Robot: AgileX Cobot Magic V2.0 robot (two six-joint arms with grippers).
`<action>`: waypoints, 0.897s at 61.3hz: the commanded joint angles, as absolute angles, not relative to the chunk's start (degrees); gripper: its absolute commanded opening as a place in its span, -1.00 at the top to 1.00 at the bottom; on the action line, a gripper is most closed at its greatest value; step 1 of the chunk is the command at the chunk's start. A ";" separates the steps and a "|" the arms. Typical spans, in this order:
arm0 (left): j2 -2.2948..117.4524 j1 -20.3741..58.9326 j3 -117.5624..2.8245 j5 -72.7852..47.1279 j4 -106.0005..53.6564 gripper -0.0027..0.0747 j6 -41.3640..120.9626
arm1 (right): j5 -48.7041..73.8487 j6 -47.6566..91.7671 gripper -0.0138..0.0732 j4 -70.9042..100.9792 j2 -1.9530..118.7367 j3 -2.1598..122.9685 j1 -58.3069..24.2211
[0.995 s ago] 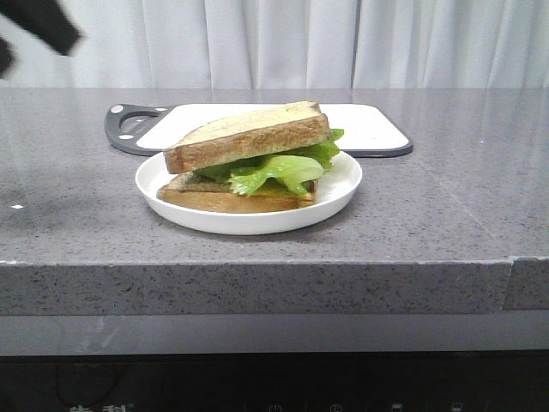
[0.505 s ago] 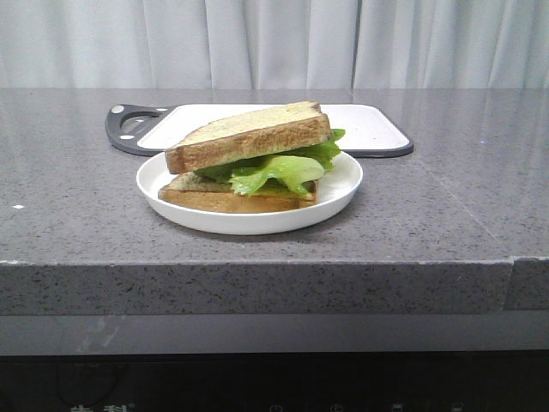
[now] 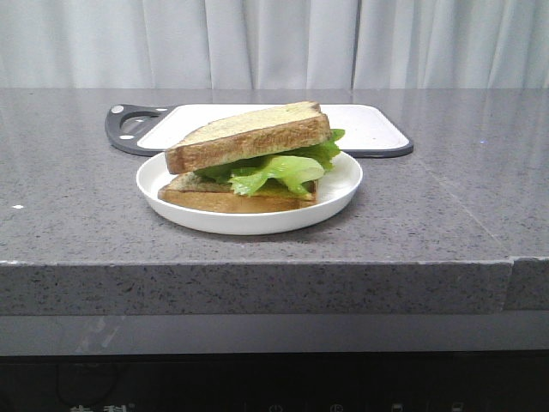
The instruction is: Left arm grabs bread, right arm adds lettuce
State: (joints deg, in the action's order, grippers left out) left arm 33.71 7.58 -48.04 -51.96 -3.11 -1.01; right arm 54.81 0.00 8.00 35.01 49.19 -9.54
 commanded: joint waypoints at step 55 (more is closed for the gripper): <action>18.71 3.13 -30.46 -26.99 -3.45 0.98 -1.60 | 50.99 0.74 0.84 7.77 35.26 50.57 -9.26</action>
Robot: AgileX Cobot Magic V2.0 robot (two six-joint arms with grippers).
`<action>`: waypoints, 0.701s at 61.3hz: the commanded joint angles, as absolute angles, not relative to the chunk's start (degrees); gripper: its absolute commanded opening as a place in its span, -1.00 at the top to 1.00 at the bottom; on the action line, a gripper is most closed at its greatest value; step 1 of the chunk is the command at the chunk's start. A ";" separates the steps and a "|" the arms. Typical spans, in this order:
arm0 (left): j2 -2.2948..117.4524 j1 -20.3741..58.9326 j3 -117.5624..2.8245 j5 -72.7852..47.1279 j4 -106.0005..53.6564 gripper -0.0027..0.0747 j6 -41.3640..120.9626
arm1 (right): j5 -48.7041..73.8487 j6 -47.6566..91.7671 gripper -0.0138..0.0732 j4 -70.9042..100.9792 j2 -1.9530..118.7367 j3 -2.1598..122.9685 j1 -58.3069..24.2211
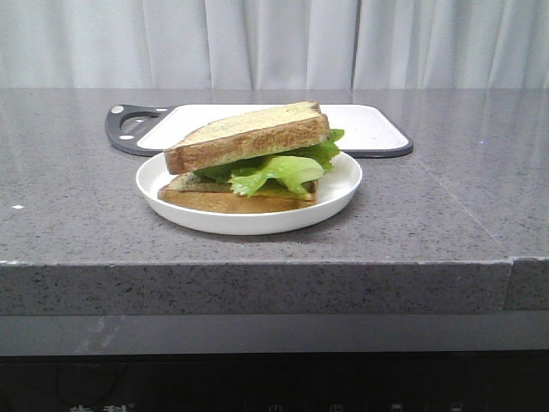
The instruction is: Left arm grabs bread, right arm adds lettuce
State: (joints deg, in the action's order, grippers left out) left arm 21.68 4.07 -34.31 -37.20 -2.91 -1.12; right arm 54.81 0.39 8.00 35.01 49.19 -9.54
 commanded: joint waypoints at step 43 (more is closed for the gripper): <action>-1.38 2.04 0.61 0.50 -3.93 0.98 -1.60 | 50.97 0.74 0.84 7.77 35.26 50.57 -9.26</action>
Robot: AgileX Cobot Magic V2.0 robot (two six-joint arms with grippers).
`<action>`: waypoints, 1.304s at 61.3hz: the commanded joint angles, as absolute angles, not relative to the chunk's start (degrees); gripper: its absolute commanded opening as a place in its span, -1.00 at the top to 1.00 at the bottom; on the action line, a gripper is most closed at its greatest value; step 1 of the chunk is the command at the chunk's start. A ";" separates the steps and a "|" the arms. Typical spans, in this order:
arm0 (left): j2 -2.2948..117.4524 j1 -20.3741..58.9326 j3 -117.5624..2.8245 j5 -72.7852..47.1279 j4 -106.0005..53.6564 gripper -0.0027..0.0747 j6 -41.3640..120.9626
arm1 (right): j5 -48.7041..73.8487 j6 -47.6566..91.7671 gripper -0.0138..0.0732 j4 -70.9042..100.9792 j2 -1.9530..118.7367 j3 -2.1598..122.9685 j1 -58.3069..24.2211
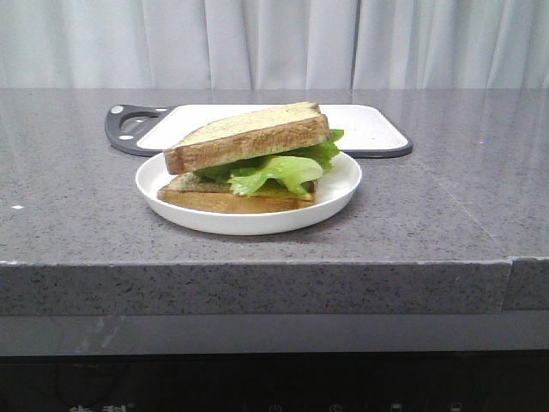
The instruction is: Left arm grabs bread, right arm adds lettuce
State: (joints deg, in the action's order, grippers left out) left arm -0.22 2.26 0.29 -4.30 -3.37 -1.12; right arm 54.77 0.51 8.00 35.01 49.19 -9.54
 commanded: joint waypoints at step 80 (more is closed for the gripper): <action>-1.38 2.04 0.61 0.59 -3.93 0.98 -1.60 | 10.60 1.31 0.84 4.98 8.37 13.33 -5.33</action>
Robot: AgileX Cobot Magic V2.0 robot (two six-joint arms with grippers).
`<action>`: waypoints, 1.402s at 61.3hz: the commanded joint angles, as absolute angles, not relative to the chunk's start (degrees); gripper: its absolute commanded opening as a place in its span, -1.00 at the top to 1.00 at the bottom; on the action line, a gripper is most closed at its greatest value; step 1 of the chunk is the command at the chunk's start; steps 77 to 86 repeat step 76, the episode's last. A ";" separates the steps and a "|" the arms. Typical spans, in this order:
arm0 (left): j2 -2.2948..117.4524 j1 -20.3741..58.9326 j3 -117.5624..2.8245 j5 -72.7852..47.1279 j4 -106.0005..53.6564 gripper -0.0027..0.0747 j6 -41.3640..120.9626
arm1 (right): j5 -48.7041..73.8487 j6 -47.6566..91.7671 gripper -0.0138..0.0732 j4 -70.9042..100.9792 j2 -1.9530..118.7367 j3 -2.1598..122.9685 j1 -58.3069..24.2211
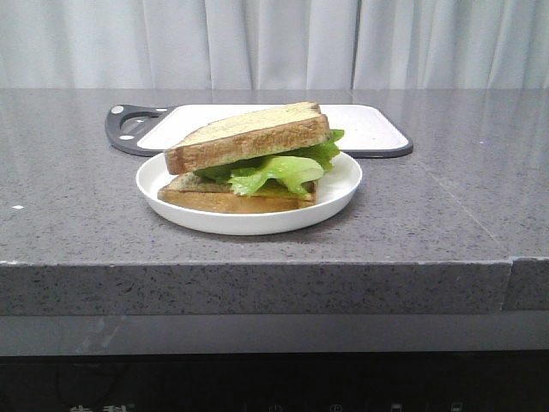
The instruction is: Left arm grabs bread, right arm adds lettuce
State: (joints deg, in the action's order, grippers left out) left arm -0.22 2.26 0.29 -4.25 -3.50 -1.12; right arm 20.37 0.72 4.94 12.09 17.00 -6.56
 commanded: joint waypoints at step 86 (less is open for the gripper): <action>-1.38 2.04 0.61 0.59 -3.93 0.98 -1.60 | -1.20 1.31 0.84 5.19 -1.81 -1.38 -3.46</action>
